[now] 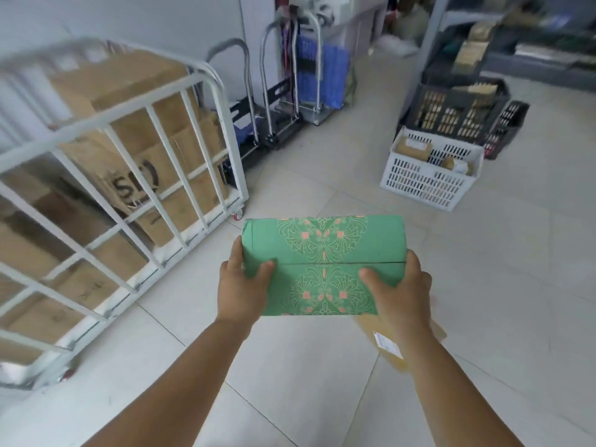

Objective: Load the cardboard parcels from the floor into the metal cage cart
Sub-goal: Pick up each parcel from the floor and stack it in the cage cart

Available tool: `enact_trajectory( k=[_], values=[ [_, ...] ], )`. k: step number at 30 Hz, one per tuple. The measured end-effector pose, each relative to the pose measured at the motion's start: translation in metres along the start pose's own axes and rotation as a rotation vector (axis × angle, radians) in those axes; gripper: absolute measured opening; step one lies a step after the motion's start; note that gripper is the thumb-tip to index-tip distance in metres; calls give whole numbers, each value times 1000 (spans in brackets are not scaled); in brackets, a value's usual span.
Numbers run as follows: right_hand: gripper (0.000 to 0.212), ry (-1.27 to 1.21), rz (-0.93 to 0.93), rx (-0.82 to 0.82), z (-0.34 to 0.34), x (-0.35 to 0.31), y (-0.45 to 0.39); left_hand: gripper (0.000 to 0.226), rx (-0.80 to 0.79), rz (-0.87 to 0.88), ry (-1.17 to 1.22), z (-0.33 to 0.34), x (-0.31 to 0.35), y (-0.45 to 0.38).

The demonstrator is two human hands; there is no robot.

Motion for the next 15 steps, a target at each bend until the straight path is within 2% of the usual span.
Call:
enact_trajectory(
  k=[8, 15],
  values=[
    [72, -19, -239, -66, 69, -174, 23, 55, 209, 166, 110, -157, 71, -36],
    [66, -95, -416, -142, 160, -312, 71, 63, 370, 224, 115, -314, 103, -57]
  ],
)
Point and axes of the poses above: each hand's wrist, its own y-axis away from the middle knuckle, its own z-axis out of the palm, x = y × z, the point moved 3 cm from there along -y, towards the middle knuckle, and after that the axes turned 3 degrees about -x, right-handed, at the moved point
